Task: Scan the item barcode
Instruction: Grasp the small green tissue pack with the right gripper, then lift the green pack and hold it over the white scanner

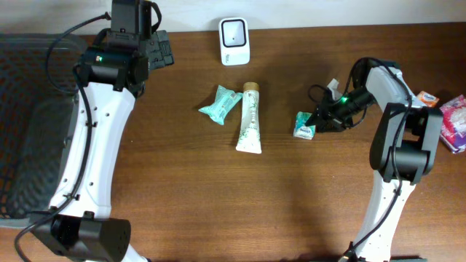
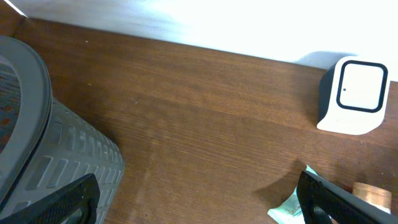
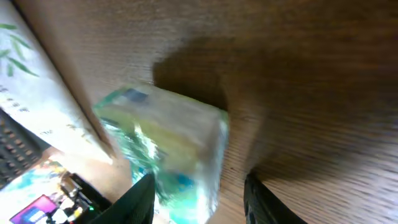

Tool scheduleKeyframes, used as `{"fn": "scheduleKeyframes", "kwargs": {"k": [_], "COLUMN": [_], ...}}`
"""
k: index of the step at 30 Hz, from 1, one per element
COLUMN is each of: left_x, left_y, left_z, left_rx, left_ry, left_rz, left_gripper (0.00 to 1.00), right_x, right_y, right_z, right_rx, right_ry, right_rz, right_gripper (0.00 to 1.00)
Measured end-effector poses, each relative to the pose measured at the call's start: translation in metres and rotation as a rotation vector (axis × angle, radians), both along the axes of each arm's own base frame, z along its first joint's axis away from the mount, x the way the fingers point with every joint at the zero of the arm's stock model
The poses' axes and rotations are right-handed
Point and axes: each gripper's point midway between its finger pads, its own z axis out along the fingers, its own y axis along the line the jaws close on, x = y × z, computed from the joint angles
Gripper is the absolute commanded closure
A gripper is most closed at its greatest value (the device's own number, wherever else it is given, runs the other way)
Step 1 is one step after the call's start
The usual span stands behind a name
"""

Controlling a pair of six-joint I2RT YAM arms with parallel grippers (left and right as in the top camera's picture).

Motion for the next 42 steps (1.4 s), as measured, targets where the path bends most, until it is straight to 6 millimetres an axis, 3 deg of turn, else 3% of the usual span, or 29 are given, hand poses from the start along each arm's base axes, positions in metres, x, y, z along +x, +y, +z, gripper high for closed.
{"fn": "scheduleKeyframes", "kwargs": {"k": [2,6,12,14,15,18,20,23,25,34,42], "left_x": [0.0,0.0,0.0,0.0,0.0,0.0,0.0,0.0,0.0,0.0,0.0], "left_y": [0.0,0.0,0.0,0.0,0.0,0.0,0.0,0.0,0.0,0.0,0.0], "left_z": [0.0,0.0,0.0,0.0,0.0,0.0,0.0,0.0,0.0,0.0,0.0], "left_rx": [0.0,0.0,0.0,0.0,0.0,0.0,0.0,0.0,0.0,0.0,0.0], "left_ry": [0.0,0.0,0.0,0.0,0.0,0.0,0.0,0.0,0.0,0.0,0.0], "left_rz": [0.0,0.0,0.0,0.0,0.0,0.0,0.0,0.0,0.0,0.0,0.0], "left_gripper": [0.01,0.01,0.01,0.01,0.01,0.01,0.01,0.01,0.01,0.01,0.01], "right_x": [0.002,0.002,0.005,0.003,0.002,0.007,0.012,0.019,0.026,0.044,0.045], "right_y": [0.006,0.006,0.015,0.026,0.031,0.053,0.075,0.084,0.085,0.084,0.084], "right_z": [0.003,0.002,0.0,-0.003,-0.002,0.018,0.057,0.099,0.113,0.138,0.139], "right_rx": [0.043,0.047,0.037,0.037,0.046,0.222,0.483,0.675,0.726,0.713,0.712], "right_ry": [-0.007,-0.011,-0.031,-0.033,-0.025,-0.062,-0.121,-0.183,-0.257,-0.732,-0.736], "right_rz": [-0.012,-0.014,0.014,0.039,0.039,0.02,-0.012,-0.044,-0.032,0.223,0.224], "right_gripper": [0.59,0.8,0.8,0.96,0.96,0.96,0.96,0.96,0.96,0.96,0.96]}}
